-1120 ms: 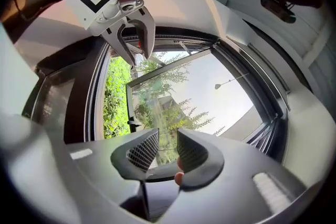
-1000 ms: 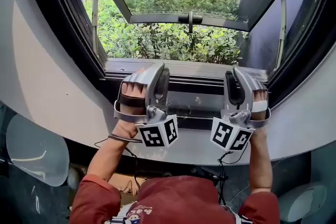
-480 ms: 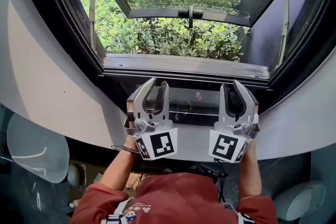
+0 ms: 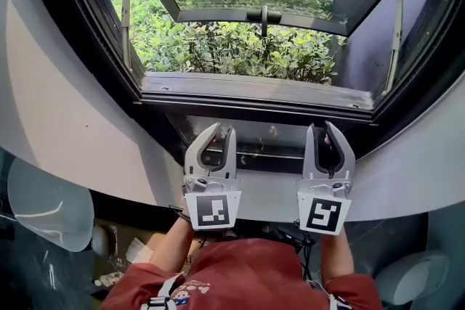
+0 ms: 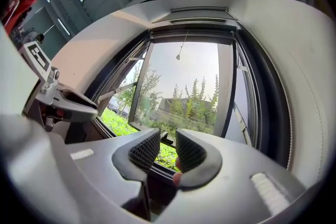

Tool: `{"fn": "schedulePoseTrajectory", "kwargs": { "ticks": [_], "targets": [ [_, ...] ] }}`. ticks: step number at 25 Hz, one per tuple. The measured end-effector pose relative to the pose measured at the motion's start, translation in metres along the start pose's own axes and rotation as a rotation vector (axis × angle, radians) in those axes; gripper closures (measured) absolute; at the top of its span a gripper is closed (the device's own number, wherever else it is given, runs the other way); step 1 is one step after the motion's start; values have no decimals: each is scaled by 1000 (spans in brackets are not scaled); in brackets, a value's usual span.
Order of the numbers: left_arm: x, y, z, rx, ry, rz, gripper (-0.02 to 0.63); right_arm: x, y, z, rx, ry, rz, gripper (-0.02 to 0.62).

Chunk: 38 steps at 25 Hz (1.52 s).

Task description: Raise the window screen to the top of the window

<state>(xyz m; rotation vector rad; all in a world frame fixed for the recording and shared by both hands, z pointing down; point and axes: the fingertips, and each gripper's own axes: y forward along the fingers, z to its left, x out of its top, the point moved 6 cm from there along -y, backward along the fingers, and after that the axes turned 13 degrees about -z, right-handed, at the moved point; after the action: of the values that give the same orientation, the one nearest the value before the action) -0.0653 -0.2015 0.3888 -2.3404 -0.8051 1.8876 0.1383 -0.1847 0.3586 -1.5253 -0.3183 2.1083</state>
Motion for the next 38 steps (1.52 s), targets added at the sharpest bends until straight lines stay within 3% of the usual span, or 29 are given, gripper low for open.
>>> {"fn": "schedulePoseTrajectory", "kwargs": {
  "ticks": [3, 7, 10, 19, 23, 38],
  "targets": [
    [-3, -3, 2, 28, -58, -2, 544, -4, -4, -4, -25, 42, 11, 548],
    [-7, -8, 2, 18, -83, 6, 599, -12, -8, -3, -15, 51, 41, 584],
    [-8, -10, 1, -7, -88, 8, 601, -12, -7, 2, -10, 56, 40, 584],
    [-7, -10, 0, 17, -125, -6, 601, -14, -6, 5, -14, 77, 30, 584],
    [-6, -8, 0, -4, -89, -5, 601, -13, -5, 4, -18, 67, 23, 584],
    [-5, -7, 2, 11, -98, -13, 600, -11, -3, 7, -8, 47, 13, 584]
  ]
}}
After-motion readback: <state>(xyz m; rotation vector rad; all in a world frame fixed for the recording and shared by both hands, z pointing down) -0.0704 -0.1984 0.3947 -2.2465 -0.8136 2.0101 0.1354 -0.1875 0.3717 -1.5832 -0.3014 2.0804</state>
